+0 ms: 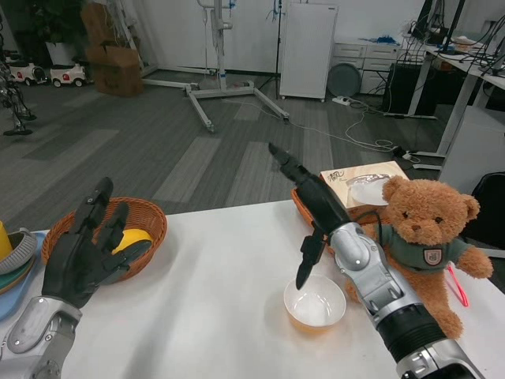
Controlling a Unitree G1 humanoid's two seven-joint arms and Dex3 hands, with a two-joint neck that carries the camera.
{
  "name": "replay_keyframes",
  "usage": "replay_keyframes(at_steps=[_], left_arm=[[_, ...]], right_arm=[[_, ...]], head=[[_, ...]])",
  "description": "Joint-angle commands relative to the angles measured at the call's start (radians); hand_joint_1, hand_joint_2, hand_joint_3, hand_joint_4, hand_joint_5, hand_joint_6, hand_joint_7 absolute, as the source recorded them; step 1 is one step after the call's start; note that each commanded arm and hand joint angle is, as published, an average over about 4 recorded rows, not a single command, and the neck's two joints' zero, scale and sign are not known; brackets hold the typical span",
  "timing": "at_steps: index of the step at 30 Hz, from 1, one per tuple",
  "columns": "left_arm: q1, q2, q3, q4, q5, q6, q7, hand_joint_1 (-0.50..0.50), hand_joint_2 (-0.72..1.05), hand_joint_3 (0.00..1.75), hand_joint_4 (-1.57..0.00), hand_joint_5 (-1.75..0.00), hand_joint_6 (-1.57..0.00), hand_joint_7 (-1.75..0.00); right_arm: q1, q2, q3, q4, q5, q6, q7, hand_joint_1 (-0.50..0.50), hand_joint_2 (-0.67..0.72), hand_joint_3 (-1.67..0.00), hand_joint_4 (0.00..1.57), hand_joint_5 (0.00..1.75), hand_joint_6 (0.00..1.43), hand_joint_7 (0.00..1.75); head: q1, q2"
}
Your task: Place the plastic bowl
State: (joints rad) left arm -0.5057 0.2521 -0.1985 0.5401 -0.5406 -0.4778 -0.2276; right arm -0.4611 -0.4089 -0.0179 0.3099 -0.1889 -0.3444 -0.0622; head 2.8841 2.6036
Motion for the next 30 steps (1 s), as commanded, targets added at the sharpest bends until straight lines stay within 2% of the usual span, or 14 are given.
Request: replay_keyframes(at_steps=[1,5,9,12,13,16,19,23,30], left_arm=[[0.007,0.007,0.004,-0.009,-0.01,-0.002,-0.001,-0.5,0.78,0.0,0.0,0.0,0.0,0.0],[0.007,0.007,0.004,-0.012,-0.012,-0.003,-0.002,-0.5,0.78,0.0,0.0,0.0,0.0,0.0],[0.007,0.008,0.003,-0.017,-0.023,-0.008,-0.003,-0.5,0.72,0.0,0.0,0.0,0.0,0.0],[0.007,0.009,0.002,-0.02,-0.04,-0.018,-0.006,-0.5,0.25,0.02,0.0,0.0,0.0,0.0],[0.007,0.009,0.001,-0.02,-0.047,-0.023,-0.008,-0.5,-0.02,0.02,0.0,0.0,0.0,0.0],[0.007,0.012,0.0,-0.021,-0.061,-0.038,-0.016,-0.5,-0.48,0.02,0.0,0.0,0.0,0.0],[0.005,0.014,0.001,-0.02,-0.064,-0.055,-0.017,-0.5,-0.68,0.09,0.0,0.0,0.0,0.0],[0.003,0.015,0.001,-0.02,-0.066,-0.074,-0.017,-0.48,-0.72,0.09,0.0,0.0,0.0,0.0],[0.003,0.013,0.004,-0.02,-0.067,-0.094,-0.013,-0.48,-0.72,0.09,0.0,0.0,0.0,0.0]], right_arm=[[0.004,0.0,0.012,0.066,0.226,-0.2,-0.111,-0.26,0.57,0.0,0.0,0.0,0.0,0.0],[-0.003,-0.007,0.034,0.087,0.29,-0.303,-0.169,-0.29,0.63,0.0,0.0,0.0,0.0,0.0],[-0.008,-0.015,0.068,0.112,0.364,-0.356,-0.186,-0.31,0.69,0.0,0.0,0.0,0.0,0.0],[-0.012,-0.019,0.108,0.137,0.449,-0.39,-0.196,-0.36,0.72,0.0,0.0,0.0,0.0,0.0],[-0.015,-0.021,0.127,0.145,0.484,-0.402,-0.199,-0.39,0.72,0.0,0.0,0.0,0.0,0.0],[-0.024,-0.025,0.168,0.176,0.562,-0.433,-0.212,-0.42,0.72,0.0,0.0,0.0,0.0,0.0],[-0.03,-0.025,0.174,0.19,0.573,-0.439,-0.22,-0.45,0.72,0.0,0.0,0.0,0.0,0.0],[-0.034,-0.024,0.18,0.192,0.576,-0.439,-0.223,-0.46,0.72,0.0,0.0,0.0,0.0,0.0],[-0.044,-0.033,0.218,0.192,0.595,-0.439,-0.223,-0.46,0.72,0.0,0.0,0.0,0.0,0.0]], head=[[-0.002,0.009],[-0.003,0.023],[-0.004,0.038],[-0.005,0.067],[-0.004,0.07],[-0.002,0.091],[-0.001,0.096],[0.003,0.132],[0.01,0.148]])
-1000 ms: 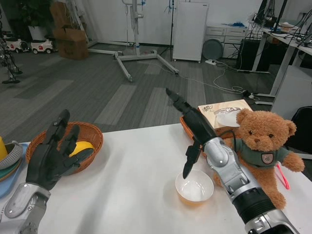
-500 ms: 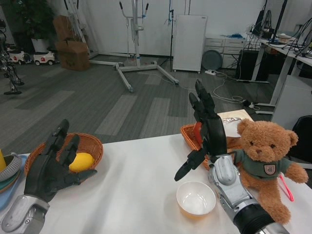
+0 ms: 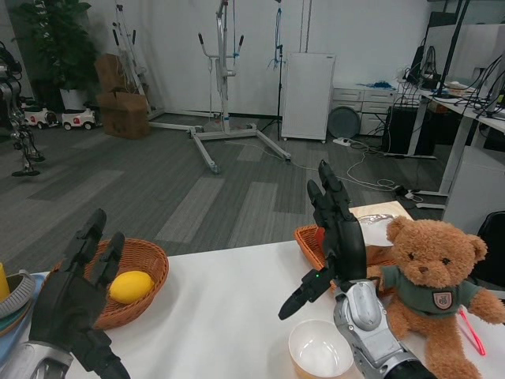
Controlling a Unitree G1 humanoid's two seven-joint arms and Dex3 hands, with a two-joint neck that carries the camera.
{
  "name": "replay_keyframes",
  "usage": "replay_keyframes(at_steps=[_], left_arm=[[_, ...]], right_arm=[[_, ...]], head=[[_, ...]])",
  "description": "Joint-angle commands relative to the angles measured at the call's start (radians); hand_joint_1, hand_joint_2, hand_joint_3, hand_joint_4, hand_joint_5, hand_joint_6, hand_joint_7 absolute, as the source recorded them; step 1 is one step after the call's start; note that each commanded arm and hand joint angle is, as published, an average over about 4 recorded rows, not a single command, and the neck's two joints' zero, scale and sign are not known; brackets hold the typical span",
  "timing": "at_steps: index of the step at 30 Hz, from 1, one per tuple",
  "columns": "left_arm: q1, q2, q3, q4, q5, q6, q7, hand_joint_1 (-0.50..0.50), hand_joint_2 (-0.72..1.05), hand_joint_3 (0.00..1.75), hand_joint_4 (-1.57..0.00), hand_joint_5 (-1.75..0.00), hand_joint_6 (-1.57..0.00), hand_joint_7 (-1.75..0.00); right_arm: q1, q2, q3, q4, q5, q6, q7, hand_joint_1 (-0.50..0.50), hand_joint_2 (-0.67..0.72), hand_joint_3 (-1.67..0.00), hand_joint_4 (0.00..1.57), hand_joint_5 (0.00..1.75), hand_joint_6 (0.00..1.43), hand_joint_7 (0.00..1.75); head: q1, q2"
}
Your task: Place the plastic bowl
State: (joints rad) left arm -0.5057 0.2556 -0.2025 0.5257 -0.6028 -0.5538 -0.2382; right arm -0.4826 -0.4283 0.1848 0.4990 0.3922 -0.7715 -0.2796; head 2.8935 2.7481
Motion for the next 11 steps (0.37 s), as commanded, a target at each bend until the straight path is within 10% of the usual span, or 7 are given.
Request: replay_keyframes(at_steps=[1,11], left_arm=[[0.003,0.01,0.009,-0.006,-0.005,-0.019,-0.003,-0.48,-0.72,0.09,0.0,0.0,0.0,0.0],[0.007,0.008,0.012,-0.007,-0.005,-0.031,-0.001,-0.48,-0.72,0.09,0.0,0.0,0.0,0.0]], right_arm=[[-0.024,-0.014,0.018,0.003,0.015,-0.012,-0.006,-0.46,0.72,0.0,0.0,0.0,0.0,0.0],[-0.028,-0.017,0.041,0.003,0.042,-0.012,-0.006,-0.46,0.72,0.0,0.0,0.0,0.0,0.0]], head=[[0.001,0.006],[-0.002,0.007]])
